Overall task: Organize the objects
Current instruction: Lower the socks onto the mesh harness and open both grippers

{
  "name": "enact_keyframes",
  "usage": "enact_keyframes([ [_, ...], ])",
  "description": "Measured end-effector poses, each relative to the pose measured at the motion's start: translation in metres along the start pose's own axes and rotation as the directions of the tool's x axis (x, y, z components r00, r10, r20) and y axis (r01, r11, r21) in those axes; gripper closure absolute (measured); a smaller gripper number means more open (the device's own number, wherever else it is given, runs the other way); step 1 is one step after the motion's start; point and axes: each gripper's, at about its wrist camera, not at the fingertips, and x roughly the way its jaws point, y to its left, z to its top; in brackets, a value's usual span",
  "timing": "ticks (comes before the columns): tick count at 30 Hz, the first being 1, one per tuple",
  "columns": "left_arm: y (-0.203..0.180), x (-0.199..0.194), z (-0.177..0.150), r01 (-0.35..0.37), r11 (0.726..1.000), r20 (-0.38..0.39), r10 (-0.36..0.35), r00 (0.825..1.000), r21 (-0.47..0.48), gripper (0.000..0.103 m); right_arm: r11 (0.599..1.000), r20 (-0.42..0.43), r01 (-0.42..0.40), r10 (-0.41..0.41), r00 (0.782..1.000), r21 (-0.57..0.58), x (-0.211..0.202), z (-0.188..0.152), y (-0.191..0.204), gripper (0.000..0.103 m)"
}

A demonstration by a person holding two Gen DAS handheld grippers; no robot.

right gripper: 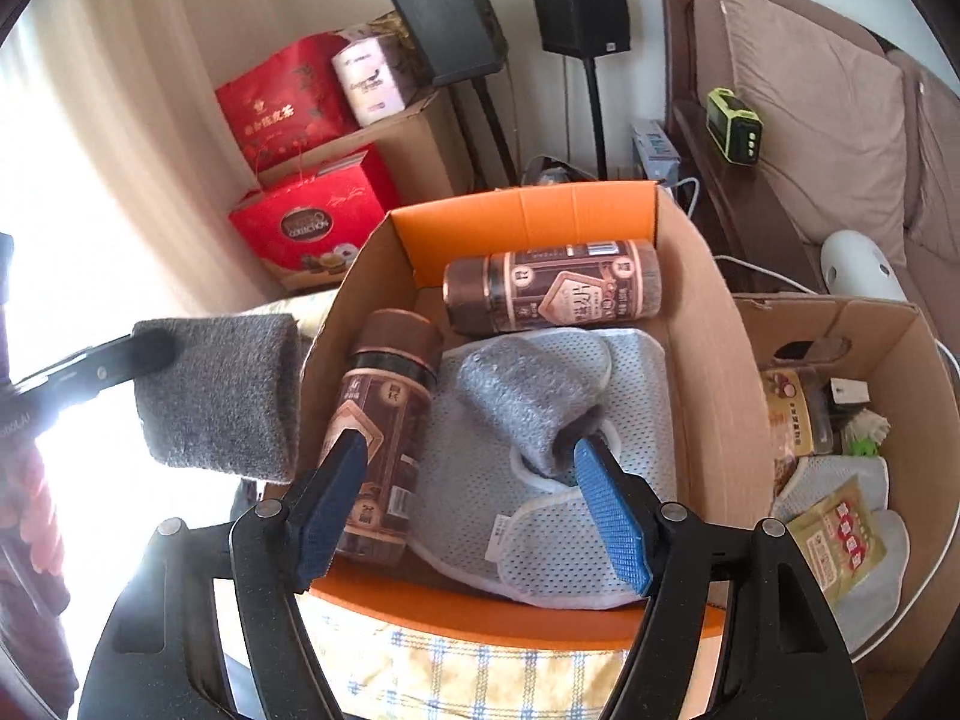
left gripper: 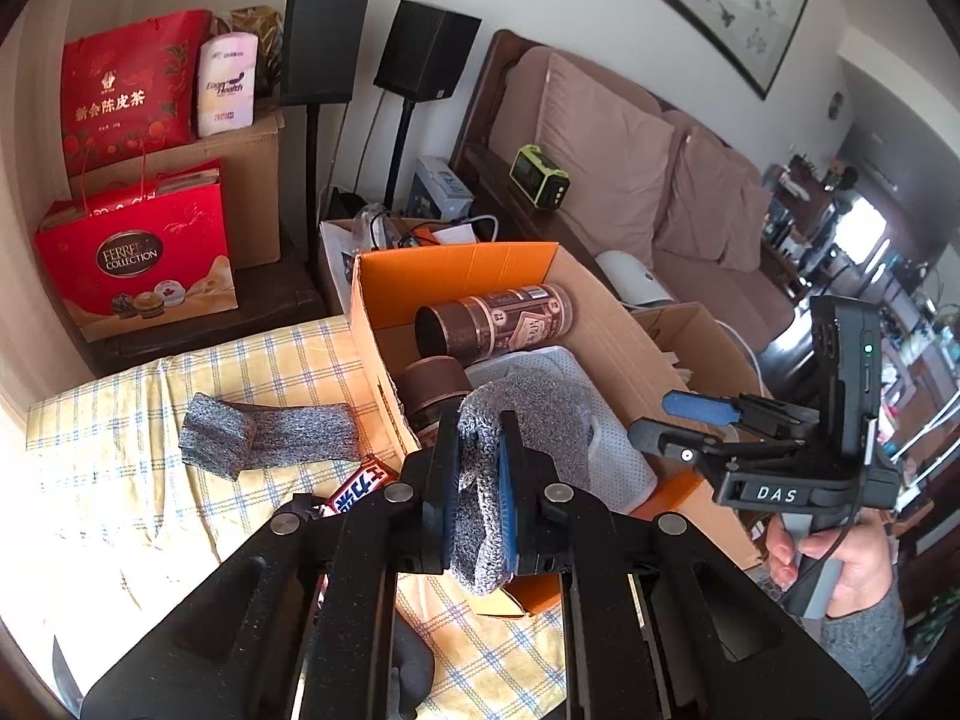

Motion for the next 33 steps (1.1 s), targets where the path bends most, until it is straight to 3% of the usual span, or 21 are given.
enact_keyframes([
  [5,-0.016,0.004,0.004,0.018,1.000,0.004,-0.018,1.000,0.026,0.093,0.988,0.029,-0.131,0.129,0.991,0.079,-0.017,0.001,-0.011,0.030],
  [8,-0.026,0.015,0.006,0.031,0.999,-0.007,-0.031,1.000,0.029,0.093,0.985,0.037,-0.156,0.153,0.988,0.081,-0.023,0.002,-0.012,0.030],
  [14,-0.048,0.054,0.004,0.096,0.995,-0.081,-0.093,0.992,0.022,0.092,0.995,0.037,-0.075,0.073,0.997,0.061,-0.031,-0.003,-0.015,0.030],
  [23,-0.075,0.138,-0.014,0.043,0.997,-0.253,-0.024,0.967,0.070,0.092,0.996,0.021,-0.004,0.002,1.000,0.095,-0.031,-0.014,-0.039,0.030],
  [28,-0.077,0.157,-0.022,-0.033,0.993,-0.277,0.064,0.959,0.116,0.090,0.996,0.017,0.017,-0.018,1.000,0.090,-0.031,-0.020,-0.045,0.030],
  [31,-0.074,0.157,-0.024,-0.084,0.988,-0.266,0.117,0.957,0.133,0.078,0.996,0.016,0.021,-0.022,1.000,0.082,-0.029,-0.022,-0.043,0.030],
  [33,-0.071,0.149,-0.023,-0.088,0.988,-0.246,0.117,0.962,0.126,0.059,0.997,0.016,0.019,-0.020,1.000,0.080,-0.028,-0.023,-0.041,0.030],
])
